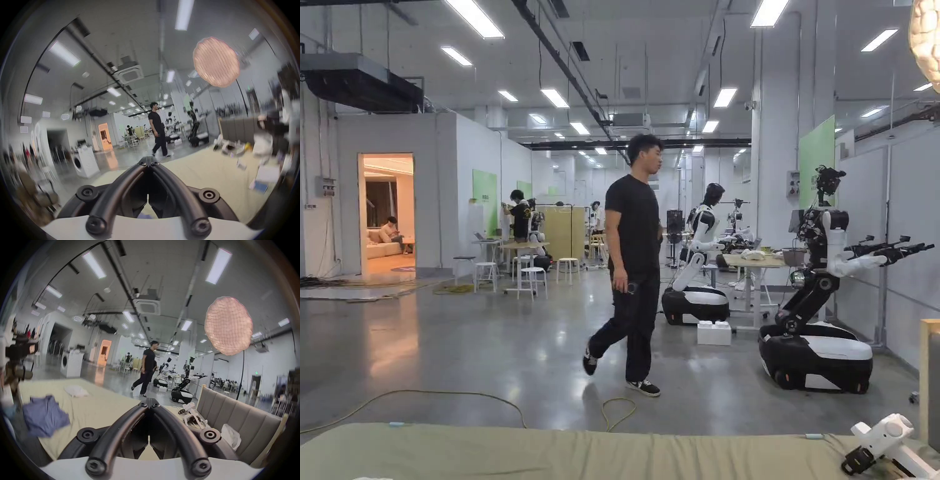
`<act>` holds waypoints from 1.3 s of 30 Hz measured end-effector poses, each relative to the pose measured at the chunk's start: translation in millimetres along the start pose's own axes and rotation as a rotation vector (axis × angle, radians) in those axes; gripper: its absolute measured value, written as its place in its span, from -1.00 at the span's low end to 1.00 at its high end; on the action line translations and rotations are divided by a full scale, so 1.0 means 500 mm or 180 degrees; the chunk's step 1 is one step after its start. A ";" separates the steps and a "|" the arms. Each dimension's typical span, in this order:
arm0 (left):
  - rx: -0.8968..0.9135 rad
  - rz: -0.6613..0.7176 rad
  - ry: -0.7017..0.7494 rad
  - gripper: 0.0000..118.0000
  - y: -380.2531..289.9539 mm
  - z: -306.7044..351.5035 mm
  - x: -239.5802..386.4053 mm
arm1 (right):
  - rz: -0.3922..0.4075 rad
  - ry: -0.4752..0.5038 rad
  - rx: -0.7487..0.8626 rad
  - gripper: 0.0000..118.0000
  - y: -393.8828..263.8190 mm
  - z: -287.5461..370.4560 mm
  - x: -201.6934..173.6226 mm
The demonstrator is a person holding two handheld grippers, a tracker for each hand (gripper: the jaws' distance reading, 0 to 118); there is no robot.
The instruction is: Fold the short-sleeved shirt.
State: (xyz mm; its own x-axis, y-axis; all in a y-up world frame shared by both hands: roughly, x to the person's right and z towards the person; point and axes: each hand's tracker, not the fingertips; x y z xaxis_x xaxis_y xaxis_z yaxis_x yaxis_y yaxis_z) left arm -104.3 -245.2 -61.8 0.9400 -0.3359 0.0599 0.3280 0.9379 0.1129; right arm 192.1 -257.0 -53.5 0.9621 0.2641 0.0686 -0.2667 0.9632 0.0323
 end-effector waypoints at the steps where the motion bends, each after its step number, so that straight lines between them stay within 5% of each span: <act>1: -0.0044 -0.0470 -0.0015 -1.00 -0.021 -0.002 0.016 | 0.0331 -0.0013 -0.0085 -1.00 -0.013 0.001 -0.009; 2: -0.0090 -0.1007 0.0034 -1.00 -0.046 -0.005 0.034 | 0.0694 -0.0068 -0.0143 -1.00 -0.025 0.001 -0.021; 5: -0.0147 -0.2948 -0.0072 -1.00 -0.160 -0.015 0.076 | 0.2369 -0.0235 -0.0120 -1.00 -0.084 0.007 -0.066; 7: -0.0195 -0.3543 -0.0298 -1.00 -0.221 -0.013 0.081 | 0.3403 -0.0160 0.0007 -1.00 -0.142 0.012 -0.081; 10: -0.0110 -0.4121 -0.0372 -1.00 -0.282 -0.002 0.087 | 0.4295 0.0128 0.0063 -1.00 -0.211 0.021 -0.092; 13: 0.0002 -0.4188 -0.0300 -0.96 -0.286 0.000 0.097 | 0.4138 0.0309 -0.0004 -1.00 -0.228 0.022 -0.089; 16: -0.0200 -0.3142 -0.0242 -0.96 -0.210 -0.011 0.104 | 0.3449 0.0020 -0.0098 -1.00 -0.185 0.001 -0.082; 22: -0.0293 0.0934 -0.0600 -0.96 -0.040 -0.021 -0.047 | 0.0264 -0.0381 -0.0198 -1.00 -0.080 -0.016 0.014; 25: -0.0366 0.1932 -0.0687 -0.98 -0.069 -0.029 -0.111 | -0.0946 -0.0091 -0.0335 -1.00 -0.092 -0.003 0.069; 27: -0.0430 0.1730 -0.0647 -0.98 -0.085 -0.024 -0.115 | -0.1017 -0.0075 -0.0378 -1.00 -0.091 0.003 0.065; 30: -0.0489 0.1378 -0.0495 -0.98 -0.083 -0.015 -0.105 | -0.0689 -0.0169 -0.0397 -1.00 -0.090 0.006 0.062; 39: -0.0382 0.1348 -0.0501 -0.98 -0.075 -0.007 -0.096 | -0.0792 -0.0061 -0.0314 -1.00 -0.055 0.007 0.043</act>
State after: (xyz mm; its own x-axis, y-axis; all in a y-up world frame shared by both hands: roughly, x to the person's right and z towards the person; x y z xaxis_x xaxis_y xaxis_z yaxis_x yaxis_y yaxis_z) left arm -161.6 -264.1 -72.3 0.9708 0.0785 0.2268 -0.0644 0.9955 -0.0689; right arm 220.0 -278.2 -49.5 0.9958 0.0185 0.0896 -0.0143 0.9988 -0.0468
